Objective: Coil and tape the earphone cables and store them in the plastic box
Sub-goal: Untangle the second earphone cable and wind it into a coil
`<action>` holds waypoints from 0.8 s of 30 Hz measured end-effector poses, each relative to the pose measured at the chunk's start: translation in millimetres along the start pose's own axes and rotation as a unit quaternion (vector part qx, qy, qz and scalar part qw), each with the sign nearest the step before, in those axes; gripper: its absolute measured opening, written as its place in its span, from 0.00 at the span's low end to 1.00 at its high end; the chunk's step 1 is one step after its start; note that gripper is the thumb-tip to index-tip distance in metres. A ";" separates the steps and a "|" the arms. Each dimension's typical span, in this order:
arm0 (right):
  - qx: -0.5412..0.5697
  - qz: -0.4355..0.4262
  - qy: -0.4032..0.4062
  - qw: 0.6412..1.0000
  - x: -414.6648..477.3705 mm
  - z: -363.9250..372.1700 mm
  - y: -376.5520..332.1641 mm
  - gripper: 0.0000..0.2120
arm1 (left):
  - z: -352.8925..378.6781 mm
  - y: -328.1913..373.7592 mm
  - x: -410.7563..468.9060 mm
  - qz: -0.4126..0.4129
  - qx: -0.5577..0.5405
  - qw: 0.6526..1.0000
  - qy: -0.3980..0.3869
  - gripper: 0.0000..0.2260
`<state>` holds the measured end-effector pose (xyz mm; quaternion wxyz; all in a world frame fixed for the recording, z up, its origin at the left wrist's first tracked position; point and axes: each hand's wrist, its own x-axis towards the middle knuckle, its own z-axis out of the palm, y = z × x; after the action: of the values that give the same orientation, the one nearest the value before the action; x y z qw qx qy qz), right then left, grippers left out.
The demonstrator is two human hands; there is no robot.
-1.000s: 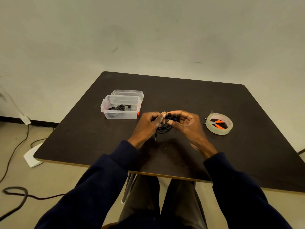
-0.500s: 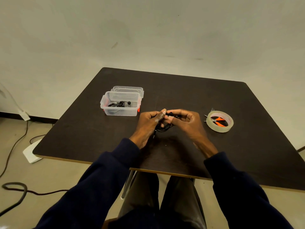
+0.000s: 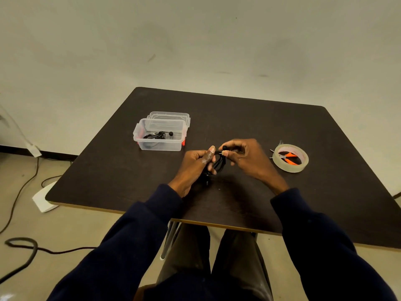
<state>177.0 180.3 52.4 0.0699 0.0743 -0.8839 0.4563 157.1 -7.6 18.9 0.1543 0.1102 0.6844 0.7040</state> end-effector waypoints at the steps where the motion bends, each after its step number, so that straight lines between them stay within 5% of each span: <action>1: 0.002 0.002 -0.010 1.000 0.8 -2.0 -0.6 0.07 | -1.6 1.6 -0.8 -0.011 -0.010 1.000 -0.013 0.18; 9: -0.007 0.004 -0.107 0.994 8.9 -25.0 -13.4 0.08 | -11.6 9.3 6.0 -0.035 0.062 0.996 -0.048 0.16; 24: -0.010 -0.009 -0.131 0.991 18.1 -28.3 -13.9 0.08 | -13.5 21.4 6.1 -0.061 0.079 0.989 -0.105 0.17</action>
<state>163.6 194.2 83.2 -0.0414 0.1400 -0.8894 0.4331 145.1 -18.3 39.4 0.2587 0.1535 0.7230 0.6219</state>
